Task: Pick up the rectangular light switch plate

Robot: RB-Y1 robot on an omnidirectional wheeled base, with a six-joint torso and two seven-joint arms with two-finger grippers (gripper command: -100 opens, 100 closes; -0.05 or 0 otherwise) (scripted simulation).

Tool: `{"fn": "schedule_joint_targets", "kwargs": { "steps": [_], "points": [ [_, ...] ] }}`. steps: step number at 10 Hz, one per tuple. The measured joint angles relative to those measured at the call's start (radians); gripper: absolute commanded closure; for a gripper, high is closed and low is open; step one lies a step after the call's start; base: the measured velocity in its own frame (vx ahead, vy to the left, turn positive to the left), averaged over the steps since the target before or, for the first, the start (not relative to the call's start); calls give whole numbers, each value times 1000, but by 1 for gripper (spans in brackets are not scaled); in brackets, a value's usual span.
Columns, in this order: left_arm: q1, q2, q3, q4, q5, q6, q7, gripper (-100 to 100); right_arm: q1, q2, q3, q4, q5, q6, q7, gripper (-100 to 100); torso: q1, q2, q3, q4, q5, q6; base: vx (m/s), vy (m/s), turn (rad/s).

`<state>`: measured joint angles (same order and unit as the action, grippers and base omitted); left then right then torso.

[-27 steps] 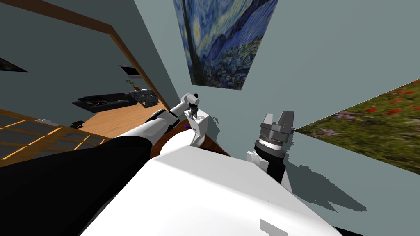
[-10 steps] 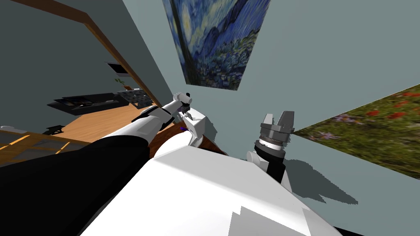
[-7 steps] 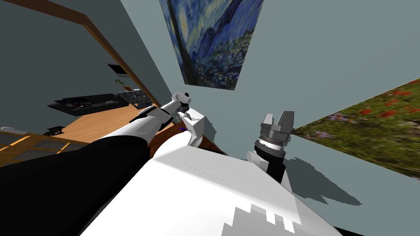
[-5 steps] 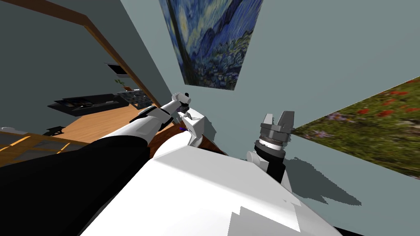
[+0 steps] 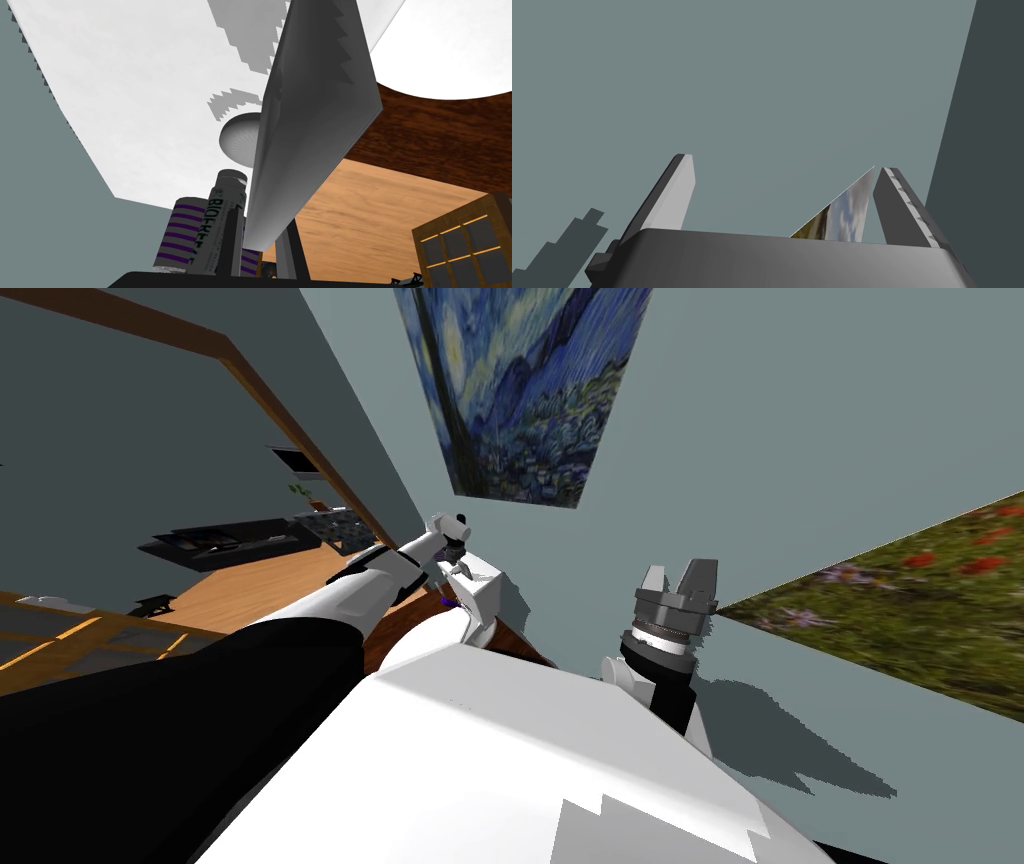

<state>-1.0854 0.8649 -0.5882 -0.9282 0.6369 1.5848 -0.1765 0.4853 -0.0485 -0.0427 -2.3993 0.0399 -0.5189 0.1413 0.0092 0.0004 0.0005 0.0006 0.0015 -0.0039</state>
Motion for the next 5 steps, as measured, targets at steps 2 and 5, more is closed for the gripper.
{"fn": "schedule_joint_targets", "kwargs": {
  "steps": [2, 5],
  "points": [
    [-3, -12, -9, -49, 0, 34, 37, 100, 0, 0, 0, 0, 0, 0, 0, 0, -3, 0, 0, 0, -1, 1, -2, 77, 61],
    [-43, -62, -36, -71, -5, 84, 90, 100, 0, 0, 0, 0, 0, 0, 0, 0, -2, 1, 1, 0, -1, 0, -9, 84, 44]
  ]
}}
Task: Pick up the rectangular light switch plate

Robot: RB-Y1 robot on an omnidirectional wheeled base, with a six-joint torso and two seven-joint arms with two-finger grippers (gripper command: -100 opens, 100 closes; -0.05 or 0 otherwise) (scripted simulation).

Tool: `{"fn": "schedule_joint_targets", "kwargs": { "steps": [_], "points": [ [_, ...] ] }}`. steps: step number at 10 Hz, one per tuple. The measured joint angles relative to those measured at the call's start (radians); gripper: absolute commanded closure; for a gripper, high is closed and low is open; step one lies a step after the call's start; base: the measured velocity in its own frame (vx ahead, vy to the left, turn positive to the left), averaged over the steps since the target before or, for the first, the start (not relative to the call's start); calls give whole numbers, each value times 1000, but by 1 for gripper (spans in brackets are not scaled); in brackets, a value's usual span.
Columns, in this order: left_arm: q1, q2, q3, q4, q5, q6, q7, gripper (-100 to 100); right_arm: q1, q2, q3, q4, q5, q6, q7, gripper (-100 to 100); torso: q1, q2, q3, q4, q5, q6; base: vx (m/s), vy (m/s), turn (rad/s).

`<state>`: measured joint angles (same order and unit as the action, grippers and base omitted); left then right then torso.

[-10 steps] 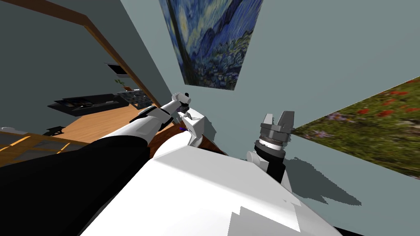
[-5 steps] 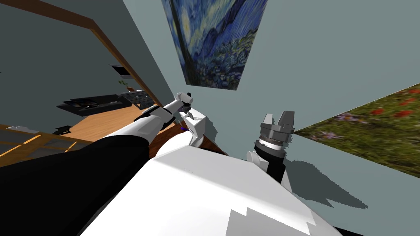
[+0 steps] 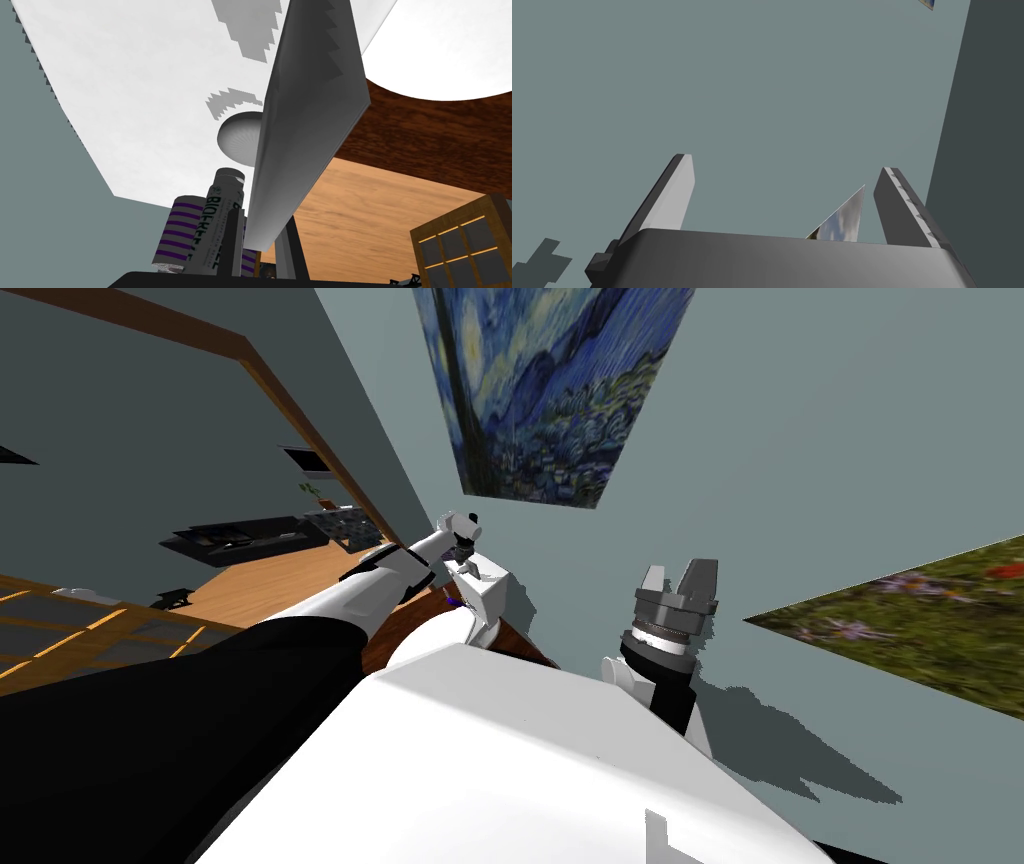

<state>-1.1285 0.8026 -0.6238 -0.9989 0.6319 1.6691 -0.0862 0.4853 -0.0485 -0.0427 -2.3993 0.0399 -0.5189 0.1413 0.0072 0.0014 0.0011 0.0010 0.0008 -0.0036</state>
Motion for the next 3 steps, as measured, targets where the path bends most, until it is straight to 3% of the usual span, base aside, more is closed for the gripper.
{"fn": "schedule_joint_targets", "kwargs": {
  "steps": [2, 3],
  "points": [
    [-18, -21, -13, -34, 1, 38, 35, 100, 0, 0, 0, 0, 0, 0, 0, 0, 0, 0, 0, 0, 0, -1, 3, 57, 23],
    [-19, -23, -14, -36, 1, 42, 39, 0, 0, 0, 0, 0, 0, 0, 0, 0, -2, 0, 0, 0, 0, -1, 0, 6, 0]
  ]
}}
